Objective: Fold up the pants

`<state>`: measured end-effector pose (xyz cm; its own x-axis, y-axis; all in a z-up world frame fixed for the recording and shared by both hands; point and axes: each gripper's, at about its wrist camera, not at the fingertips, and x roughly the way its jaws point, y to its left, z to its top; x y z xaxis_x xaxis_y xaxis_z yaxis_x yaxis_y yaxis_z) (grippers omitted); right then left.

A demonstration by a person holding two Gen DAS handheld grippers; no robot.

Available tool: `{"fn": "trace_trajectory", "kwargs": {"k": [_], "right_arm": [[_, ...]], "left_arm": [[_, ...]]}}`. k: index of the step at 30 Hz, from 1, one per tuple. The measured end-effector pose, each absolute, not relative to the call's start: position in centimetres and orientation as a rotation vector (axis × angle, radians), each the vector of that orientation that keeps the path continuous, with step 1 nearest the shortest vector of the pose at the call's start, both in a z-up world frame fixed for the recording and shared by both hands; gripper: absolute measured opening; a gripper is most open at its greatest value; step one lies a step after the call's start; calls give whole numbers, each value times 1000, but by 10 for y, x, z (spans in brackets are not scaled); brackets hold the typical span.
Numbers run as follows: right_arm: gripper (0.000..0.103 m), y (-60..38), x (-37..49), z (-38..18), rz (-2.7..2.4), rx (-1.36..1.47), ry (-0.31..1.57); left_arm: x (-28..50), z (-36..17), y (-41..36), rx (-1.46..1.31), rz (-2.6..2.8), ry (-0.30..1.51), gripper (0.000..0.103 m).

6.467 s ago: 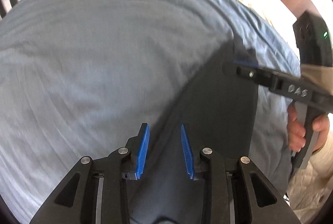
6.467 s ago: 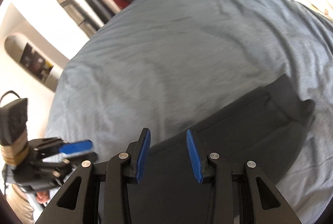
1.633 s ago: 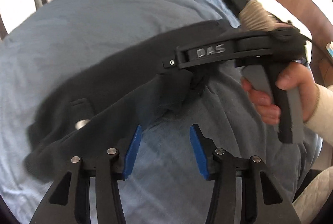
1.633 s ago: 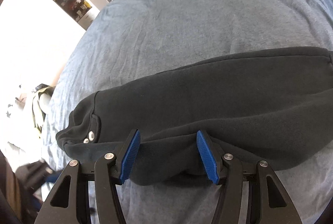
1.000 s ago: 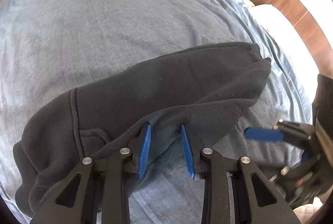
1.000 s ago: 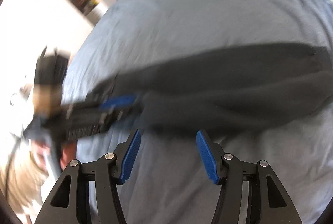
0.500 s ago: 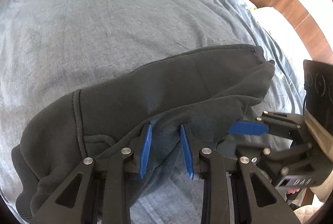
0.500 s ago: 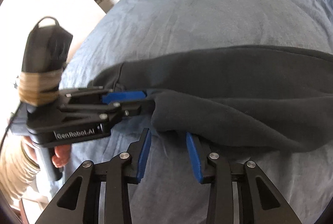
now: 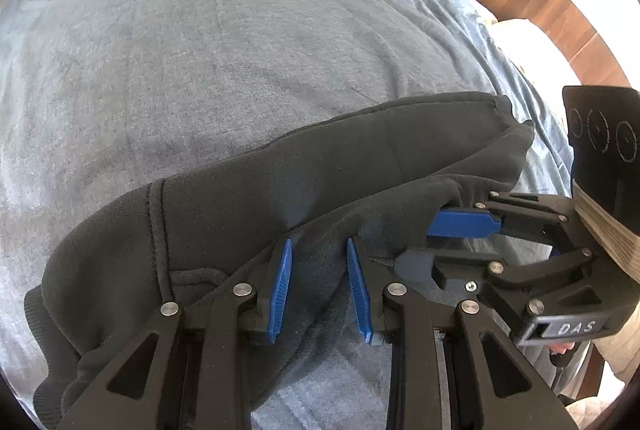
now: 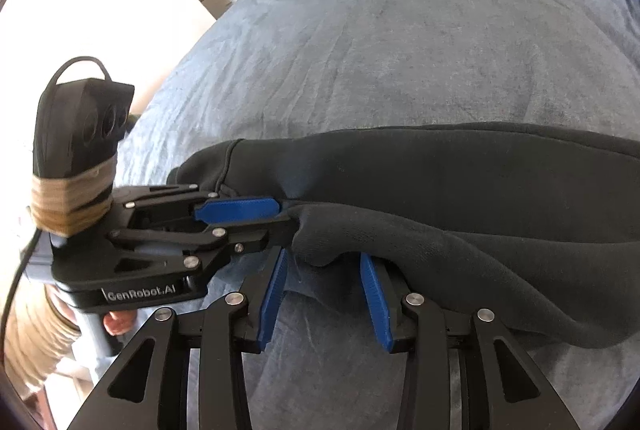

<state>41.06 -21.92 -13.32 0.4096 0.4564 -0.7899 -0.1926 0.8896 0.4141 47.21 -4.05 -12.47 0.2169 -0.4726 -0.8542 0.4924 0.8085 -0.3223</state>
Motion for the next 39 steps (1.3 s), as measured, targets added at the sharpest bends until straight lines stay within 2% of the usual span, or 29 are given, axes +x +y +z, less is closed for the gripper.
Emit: {"fn": "trace_trajectory", "kwargs": {"k": [6, 7, 9, 10, 12, 16, 23, 32, 34, 36, 39], "right_arm": [[39, -210, 410, -131, 416, 254, 1061], [37, -208, 409, -130, 416, 246, 1061], [25, -205, 409, -131, 405, 221, 1067], [25, -206, 405, -130, 404, 213, 1071], [22, -207, 402, -128, 410, 211, 1080], [19, -206, 387, -117, 415, 184, 1111], [15, -180, 342, -103, 421, -7, 1205], [15, -171, 327, -118, 391, -116, 1250], [15, -169, 325, -121, 390, -128, 1260], [15, -171, 322, -127, 381, -117, 1285], [14, -173, 317, -124, 362, -75, 1281]], "left_arm": [[449, -101, -28, 82, -598, 1134, 31], [443, -96, -24, 101, -572, 1124, 36], [429, -87, -12, 145, -515, 1090, 39], [421, -83, -5, 178, -466, 1077, 48], [409, -78, 8, 240, -371, 1044, 55], [383, -75, 33, 326, -253, 1032, 61], [368, -99, 45, 374, -286, 1071, 61], [389, -113, 53, 372, -419, 1078, 61], [393, -112, 54, 356, -417, 1088, 40], [395, -109, 55, 357, -413, 1098, 36], [388, -106, 54, 367, -393, 1098, 36]]}}
